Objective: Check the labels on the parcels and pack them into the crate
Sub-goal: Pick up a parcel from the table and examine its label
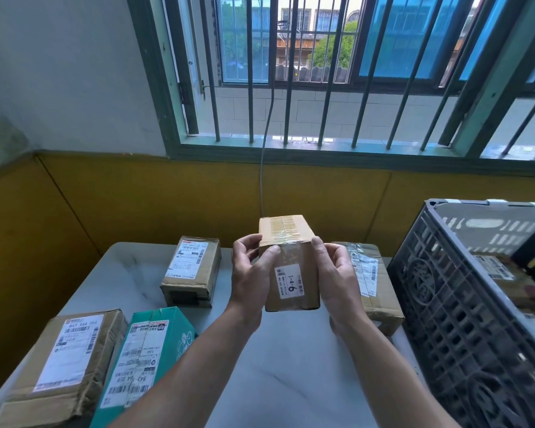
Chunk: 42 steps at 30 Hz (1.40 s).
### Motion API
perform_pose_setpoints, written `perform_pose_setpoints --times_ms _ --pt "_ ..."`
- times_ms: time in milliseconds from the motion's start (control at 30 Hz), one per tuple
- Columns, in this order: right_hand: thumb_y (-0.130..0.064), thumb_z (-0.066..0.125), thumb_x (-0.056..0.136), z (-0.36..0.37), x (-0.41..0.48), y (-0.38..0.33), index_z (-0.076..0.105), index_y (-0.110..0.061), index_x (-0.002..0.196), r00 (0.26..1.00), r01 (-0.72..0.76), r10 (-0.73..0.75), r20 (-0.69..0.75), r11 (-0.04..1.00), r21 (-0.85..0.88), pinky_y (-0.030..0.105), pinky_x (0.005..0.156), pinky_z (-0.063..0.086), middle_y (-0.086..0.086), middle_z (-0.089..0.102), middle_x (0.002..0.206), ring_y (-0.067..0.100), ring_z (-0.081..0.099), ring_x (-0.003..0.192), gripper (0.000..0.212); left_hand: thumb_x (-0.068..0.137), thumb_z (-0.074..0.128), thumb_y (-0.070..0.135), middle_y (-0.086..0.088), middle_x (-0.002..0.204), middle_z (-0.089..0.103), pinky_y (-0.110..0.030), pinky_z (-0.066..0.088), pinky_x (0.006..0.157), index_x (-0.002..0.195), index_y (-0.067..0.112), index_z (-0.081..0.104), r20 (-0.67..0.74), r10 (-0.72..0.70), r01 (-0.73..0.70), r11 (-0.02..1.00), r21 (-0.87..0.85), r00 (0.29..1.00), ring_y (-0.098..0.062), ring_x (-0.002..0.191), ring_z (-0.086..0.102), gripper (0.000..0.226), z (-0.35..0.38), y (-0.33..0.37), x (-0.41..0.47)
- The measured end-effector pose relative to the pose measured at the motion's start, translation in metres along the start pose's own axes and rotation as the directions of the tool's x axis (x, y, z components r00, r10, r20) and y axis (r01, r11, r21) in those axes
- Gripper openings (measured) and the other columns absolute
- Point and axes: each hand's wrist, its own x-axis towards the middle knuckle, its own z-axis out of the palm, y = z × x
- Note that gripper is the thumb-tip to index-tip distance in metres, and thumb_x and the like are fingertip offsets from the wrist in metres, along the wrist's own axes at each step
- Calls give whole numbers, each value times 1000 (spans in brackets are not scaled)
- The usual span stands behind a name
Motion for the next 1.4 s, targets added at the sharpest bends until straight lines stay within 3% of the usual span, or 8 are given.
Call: perform_pose_setpoints --times_ms 233,433,700,833,967,1133,1233,1400 --pt "-47 46 103 -1 1 -1 57 -24 105 1000 17 -17 -21 1000 -25 28 60 57 -1 74 97 10 73 83 26 102 58 34 -3 111 71 -19 58 61 118 24 49 -18 -53 52 998 -40 998 -9 86 75 21 1 -2 3" --pt "-33 64 98 -1 0 2 62 -30 105 998 57 -57 39 998 2 31 65 62 3 71 114 21 72 101 8 95 69 36 -8 116 67 -25 61 72 122 24 48 -53 -76 77 997 16 996 -20 102 70 36 -2 -8 4" --pt "-19 61 100 6 -1 8 71 -45 97 977 187 -173 123 976 -111 48 99 56 -10 62 131 18 60 124 28 63 75 63 -10 133 53 -13 55 63 130 29 41 -3 -73 73 994 85 997 -20 116 61 82 -1 -8 2" --pt "-13 57 101 7 -1 10 69 -42 104 952 273 -238 193 945 -180 45 106 50 -17 60 129 14 54 130 31 62 77 61 -13 139 47 -37 59 95 133 31 35 15 -132 130 986 103 991 -27 122 57 88 -1 -16 0" --pt "-15 60 100 7 0 13 64 -35 119 958 279 -249 144 928 -247 42 103 53 -16 55 129 15 56 128 28 67 76 54 -15 137 52 -50 54 104 133 29 34 3 -180 180 984 -7 984 -31 122 59 82 -2 -21 0" --pt "-30 62 99 -6 8 17 50 -23 143 969 172 -227 -94 901 -398 2 75 34 -11 49 129 6 47 116 47 80 75 49 -12 127 64 -38 54 94 131 29 36 -7 -206 205 974 -99 978 -26 118 63 67 1 -27 1" --pt "-37 61 99 -15 10 23 49 -20 143 992 44 -83 -99 940 -338 8 63 39 -4 57 130 8 54 105 49 95 65 40 -11 121 66 -27 51 79 132 26 37 -7 -229 225 963 -145 973 -19 110 64 48 2 -33 2" --pt "-33 64 98 -22 13 36 55 -20 138 994 -8 -24 -110 957 -289 17 68 47 0 63 126 10 60 102 44 98 61 43 -9 117 66 -33 49 88 127 26 44 -32 -274 272 961 -58 961 -20 110 61 38 3 -50 2"
